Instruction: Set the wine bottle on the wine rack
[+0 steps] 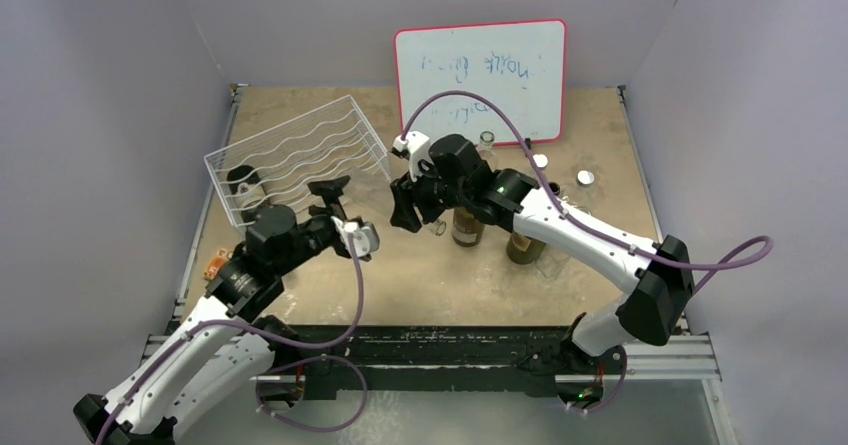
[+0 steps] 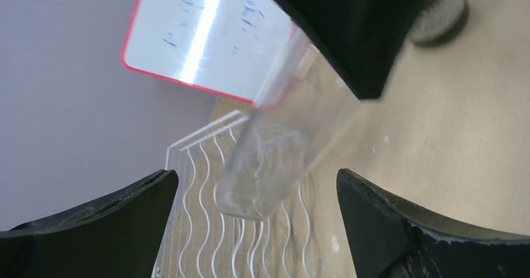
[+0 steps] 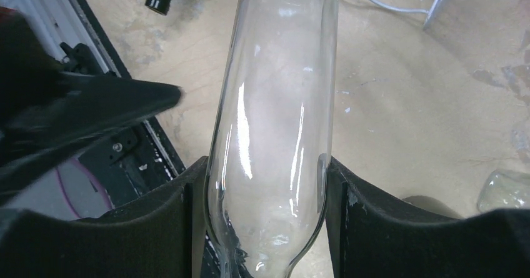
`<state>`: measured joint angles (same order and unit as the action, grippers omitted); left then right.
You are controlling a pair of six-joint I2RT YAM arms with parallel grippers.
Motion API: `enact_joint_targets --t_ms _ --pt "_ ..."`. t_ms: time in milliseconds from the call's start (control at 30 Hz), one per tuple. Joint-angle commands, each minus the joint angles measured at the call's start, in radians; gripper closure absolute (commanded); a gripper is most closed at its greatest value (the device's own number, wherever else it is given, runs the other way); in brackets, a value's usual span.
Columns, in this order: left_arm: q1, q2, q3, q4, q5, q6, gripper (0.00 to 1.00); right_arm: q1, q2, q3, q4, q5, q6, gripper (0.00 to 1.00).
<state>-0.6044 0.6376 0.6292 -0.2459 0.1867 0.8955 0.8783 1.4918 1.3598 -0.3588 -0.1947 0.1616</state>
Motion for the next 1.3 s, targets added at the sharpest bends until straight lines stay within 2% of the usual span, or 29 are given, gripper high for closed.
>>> enact_joint_targets --t_ms 0,133,233,267,400,600,833,1067,1267 --pt "-0.004 -0.038 0.142 0.149 0.014 -0.351 0.00 -0.002 -0.046 -0.041 0.159 0.018 0.029 1.00" --pt "-0.005 -0.028 0.252 0.144 -0.061 -0.511 0.00 -0.002 -0.033 -0.079 0.233 0.031 0.035 1.00" --pt "-0.004 0.003 0.341 0.139 -0.263 -0.721 0.00 -0.001 -0.002 -0.086 0.262 0.032 0.027 1.00" --pt "-0.004 0.020 0.383 0.093 -0.316 -0.768 0.00 -0.001 0.009 -0.094 0.277 0.029 0.030 1.00" --pt "-0.004 0.077 0.499 0.020 -0.364 -0.823 0.00 0.008 0.058 -0.101 0.327 0.019 0.041 1.00" --pt "-0.004 0.115 0.565 0.027 -0.471 -0.935 0.00 0.062 0.155 -0.042 0.291 0.080 0.036 1.00" --pt "-0.005 0.153 0.611 -0.027 -0.525 -0.986 0.00 0.131 0.234 -0.003 0.314 0.116 0.059 1.00" --pt "-0.004 0.177 0.645 -0.075 -0.535 -0.996 0.00 0.171 0.280 0.010 0.427 0.148 0.106 1.00" --pt "-0.004 0.165 0.638 -0.066 -0.512 -1.009 0.00 0.173 0.318 0.059 0.450 0.170 0.097 1.00"
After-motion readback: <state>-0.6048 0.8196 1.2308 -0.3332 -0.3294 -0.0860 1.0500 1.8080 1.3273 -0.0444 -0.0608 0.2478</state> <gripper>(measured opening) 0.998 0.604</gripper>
